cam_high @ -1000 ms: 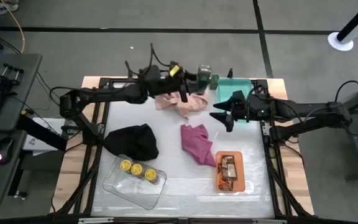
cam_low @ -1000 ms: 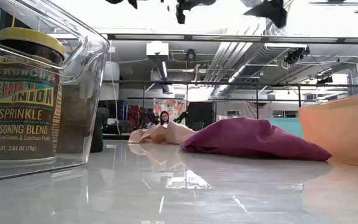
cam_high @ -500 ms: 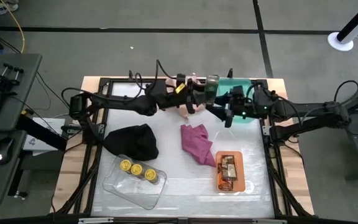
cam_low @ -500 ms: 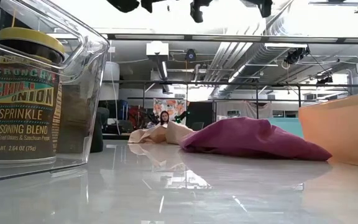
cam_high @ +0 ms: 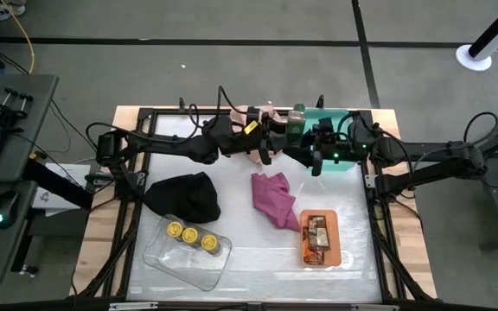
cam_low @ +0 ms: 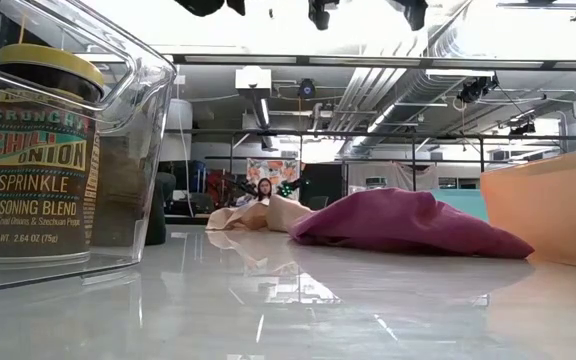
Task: Sort spices by type
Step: Put the bottom green seasoning bottle into the green bin
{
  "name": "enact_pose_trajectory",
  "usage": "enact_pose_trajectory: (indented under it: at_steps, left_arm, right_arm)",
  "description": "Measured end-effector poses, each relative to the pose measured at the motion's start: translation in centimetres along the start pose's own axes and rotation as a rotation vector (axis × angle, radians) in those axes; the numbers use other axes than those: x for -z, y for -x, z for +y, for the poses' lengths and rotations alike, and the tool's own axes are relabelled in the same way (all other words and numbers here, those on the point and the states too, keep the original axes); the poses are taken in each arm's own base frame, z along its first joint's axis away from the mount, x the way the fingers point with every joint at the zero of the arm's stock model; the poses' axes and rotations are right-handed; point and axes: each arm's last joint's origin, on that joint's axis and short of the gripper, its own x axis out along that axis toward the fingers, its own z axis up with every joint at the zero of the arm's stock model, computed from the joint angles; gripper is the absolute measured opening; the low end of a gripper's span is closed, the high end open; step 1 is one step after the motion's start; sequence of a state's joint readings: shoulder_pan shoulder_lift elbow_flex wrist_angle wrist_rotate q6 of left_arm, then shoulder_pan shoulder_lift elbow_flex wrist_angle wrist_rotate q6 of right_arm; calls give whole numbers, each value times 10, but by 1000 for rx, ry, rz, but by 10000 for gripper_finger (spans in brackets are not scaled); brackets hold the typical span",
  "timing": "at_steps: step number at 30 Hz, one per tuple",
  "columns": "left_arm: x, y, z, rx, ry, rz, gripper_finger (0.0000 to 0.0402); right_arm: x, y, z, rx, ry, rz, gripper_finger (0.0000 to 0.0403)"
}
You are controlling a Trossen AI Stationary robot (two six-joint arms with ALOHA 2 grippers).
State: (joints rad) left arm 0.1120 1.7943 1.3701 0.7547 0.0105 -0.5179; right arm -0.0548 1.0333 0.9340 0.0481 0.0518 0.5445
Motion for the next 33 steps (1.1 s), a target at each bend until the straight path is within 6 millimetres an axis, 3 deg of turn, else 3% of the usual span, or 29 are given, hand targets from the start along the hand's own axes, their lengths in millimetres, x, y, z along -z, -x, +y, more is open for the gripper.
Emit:
enact_pose_trajectory:
  at_steps: [3,10,12,17,22,25,28,33]
  left_arm:
    - [0,0,0,3,0,1,159]
    - [2,0,0,1,-21,26,160]
    - [1,0,1,6,-37,32,189]
    - [-6,4,15,16,-48,144,305]
    - [-18,17,28,-42,-106,332,336]
    - [-20,26,30,-88,-229,442,335]
    - [-7,32,22,-112,-421,559,333]
    - [29,33,1,-22,-714,696,333]
  right_arm:
    - [0,-2,0,-1,4,-2,199]
    - [0,-1,0,-11,16,6,199]
    - [1,1,0,-19,25,25,199]
    - [1,20,-1,2,27,91,199]
    - [8,48,-5,64,9,237,199]
    - [24,62,-15,162,-28,441,199]
    - [42,67,-25,283,-77,648,199]
    - [60,53,-33,323,-83,835,199]
